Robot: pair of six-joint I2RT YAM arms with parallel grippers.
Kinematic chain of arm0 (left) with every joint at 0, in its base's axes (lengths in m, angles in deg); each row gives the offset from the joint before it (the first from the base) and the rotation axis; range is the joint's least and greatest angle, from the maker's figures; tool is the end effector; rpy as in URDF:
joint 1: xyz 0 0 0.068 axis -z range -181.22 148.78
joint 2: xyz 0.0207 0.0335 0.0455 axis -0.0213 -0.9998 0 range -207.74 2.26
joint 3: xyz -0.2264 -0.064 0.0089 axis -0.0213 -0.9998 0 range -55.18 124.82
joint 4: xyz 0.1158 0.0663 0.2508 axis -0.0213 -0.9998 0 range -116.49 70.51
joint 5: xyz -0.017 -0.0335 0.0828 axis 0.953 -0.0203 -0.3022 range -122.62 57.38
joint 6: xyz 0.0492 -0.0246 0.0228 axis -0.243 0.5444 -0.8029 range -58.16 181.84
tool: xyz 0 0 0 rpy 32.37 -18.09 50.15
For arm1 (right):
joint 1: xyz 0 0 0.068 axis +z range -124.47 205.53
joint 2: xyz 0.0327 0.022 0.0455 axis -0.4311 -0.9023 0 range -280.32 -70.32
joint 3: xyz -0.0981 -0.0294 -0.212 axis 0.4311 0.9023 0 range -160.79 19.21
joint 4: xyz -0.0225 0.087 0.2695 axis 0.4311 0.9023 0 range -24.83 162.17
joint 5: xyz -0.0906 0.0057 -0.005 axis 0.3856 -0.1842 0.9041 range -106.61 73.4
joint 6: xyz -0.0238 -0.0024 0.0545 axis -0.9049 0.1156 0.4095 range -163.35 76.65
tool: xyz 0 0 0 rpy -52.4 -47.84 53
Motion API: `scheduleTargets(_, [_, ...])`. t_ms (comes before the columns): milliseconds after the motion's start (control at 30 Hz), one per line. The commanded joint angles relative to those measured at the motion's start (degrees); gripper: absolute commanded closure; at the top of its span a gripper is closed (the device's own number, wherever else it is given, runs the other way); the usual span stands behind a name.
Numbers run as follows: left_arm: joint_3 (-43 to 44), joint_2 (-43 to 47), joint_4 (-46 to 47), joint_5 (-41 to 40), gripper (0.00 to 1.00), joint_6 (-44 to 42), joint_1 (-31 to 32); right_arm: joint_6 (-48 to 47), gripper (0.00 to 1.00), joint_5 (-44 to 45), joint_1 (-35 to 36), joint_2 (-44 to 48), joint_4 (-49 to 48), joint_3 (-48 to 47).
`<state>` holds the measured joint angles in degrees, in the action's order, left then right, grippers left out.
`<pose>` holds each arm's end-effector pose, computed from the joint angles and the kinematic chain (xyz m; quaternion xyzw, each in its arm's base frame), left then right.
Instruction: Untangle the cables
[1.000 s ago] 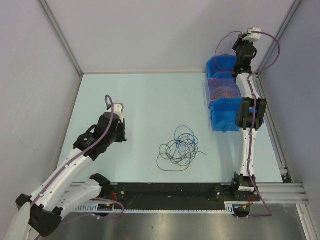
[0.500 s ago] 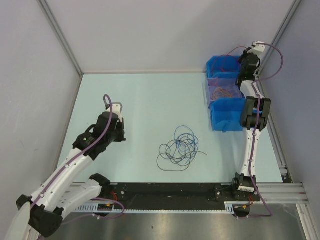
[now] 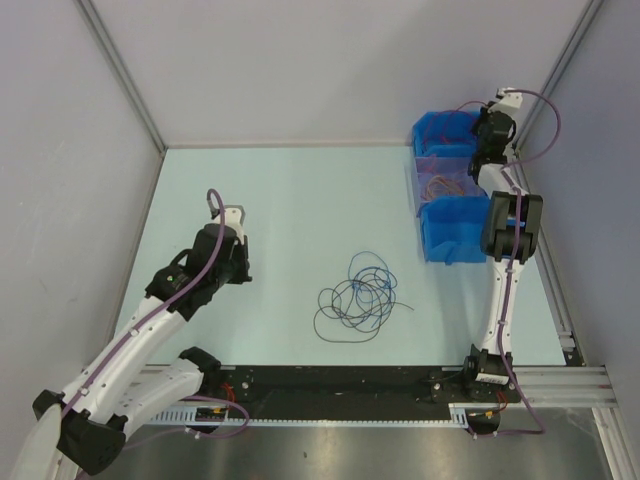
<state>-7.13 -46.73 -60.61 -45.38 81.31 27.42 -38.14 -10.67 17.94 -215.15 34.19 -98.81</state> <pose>0.2055 -0.1012 0.2609 0.0277 0.9088 -0.0718 0.4101 0.5825 -0.0822 0.1839 0.1135 0.6715 -0.0505 0.7305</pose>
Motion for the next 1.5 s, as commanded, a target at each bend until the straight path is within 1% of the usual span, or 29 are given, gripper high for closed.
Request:
scheduleTargets(0, [-0.2,1.1,1.7,0.9,1.00,-0.6,-0.6,-1.5,0.85,1.7,0.9,5.9,-0.2,-0.9])
scheduleTargets(67, [-0.2,1.3,1.8,0.9,1.00,-0.6,-0.6,-1.7,0.70,2.8,1.3,6.9,0.7,-0.5])
scheduleTargets(100, [-0.2,1.4,1.8,0.8,1.00,-0.6,-0.6,-1.8,0.53,4.2,1.4,7.4,0.8,-0.2])
scheduleTargets(200, [-0.2,1.8,1.7,0.7,1.00,-0.5,-0.6,-1.8,0.38,5.7,1.6,9.7,1.0,0.9])
scheduleTargets(367, [-0.2,2.7,1.9,0.8,1.00,-0.5,-0.6,-0.2,0.35,7.2,1.7,14.7,2.8,2.3])
scheduleTargets(533, [-0.2,3.4,1.9,0.9,1.00,-0.5,-0.6,3.0,0.35,9.7,1.9,23.3,4.3,6.6])
scheduleTargets(600, [-0.2,3.7,1.9,1.0,1.00,-0.5,-0.6,5.1,0.34,10.6,1.9,25.8,5.4,9.2])
scheduleTargets(633, [-0.2,3.9,1.9,1.0,1.00,-0.5,-0.6,6.0,0.34,10.9,2.0,28.6,7.1,10.2])
scheduleTargets(733, [-0.2,4.2,1.9,1.1,1.00,-0.5,-0.6,8.8,0.34,10.1,2.1,32.9,9.8,14.9])
scheduleTargets(800, [-0.2,4.2,1.9,1.2,1.00,-0.5,-0.6,10.3,0.34,9.7,2.5,37.9,12.2,19.4])
scheduleTargets(933, [-0.2,4.5,2.0,1.2,1.00,-0.6,-0.6,16.8,0.32,11.9,2.9,48.3,19.4,30.3])
scheduleTargets(967, [-0.2,4.7,1.9,1.2,1.00,-0.6,-0.6,18.5,0.27,13.1,2.9,52.2,21.6,32.0])
scheduleTargets(1000, [-0.2,4.8,2.0,1.3,1.00,-0.5,-0.6,23.7,0.26,15.1,2.9,54.3,28.9,34.2])
scheduleTargets(1033, [-0.2,4.9,2.0,1.3,1.00,-0.5,-0.5,26.5,0.25,16.6,2.9,55.8,33.5,34.9])
scheduleTargets(1067, [-0.2,4.9,2.4,1.5,1.00,-0.5,-0.6,28.8,0.25,15.3,2.5,58.8,36.7,35.7])
scheduleTargets(1100, [0.2,4.6,2.4,1.7,1.00,-0.5,-0.6,31.8,0.24,13.8,2.5,60.0,41.8,37.5])
scheduleTargets(1133, [0.5,3.9,2.5,1.7,1.00,-0.2,-0.6,32.9,0.25,9.1,2.4,61.3,43.4,38.7])
scheduleTargets(1200, [1.1,2.6,3.9,2.4,1.00,0.5,-0.6,33.1,0.26,3.9,3.5,64.5,47.3,41.8])
scheduleTargets(1233, [1.3,0.7,4.7,4.5,1.00,1.4,-0.5,32.9,0.27,2.1,4.4,65.6,49.0,42.5])
scheduleTargets(1333, [2.0,-2.6,8.8,9.1,1.00,4.1,0.0,31.2,0.28,3.2,10.4,69.8,54.4,46.4])
scheduleTargets(1367, [1.8,-4.3,11.8,11.3,1.00,5.0,0.8,31.3,0.28,4.0,12.1,70.9,55.4,48.1])
scheduleTargets(1400, [1.4,-5.5,13.3,12.0,1.00,5.8,1.4,31.5,0.28,4.2,14.4,73.8,55.9,49.9])
scheduleTargets(1433, [1.3,-6.5,14.7,12.3,1.00,6.8,2.2,32.5,0.28,3.3,15.6,75.0,55.7,53.8])
scheduleTargets(1467, [1.3,-9.3,17.5,12.1,1.00,7.2,4.1,32.8,0.28,2.4,16.4,76.3,55.4,55.6])
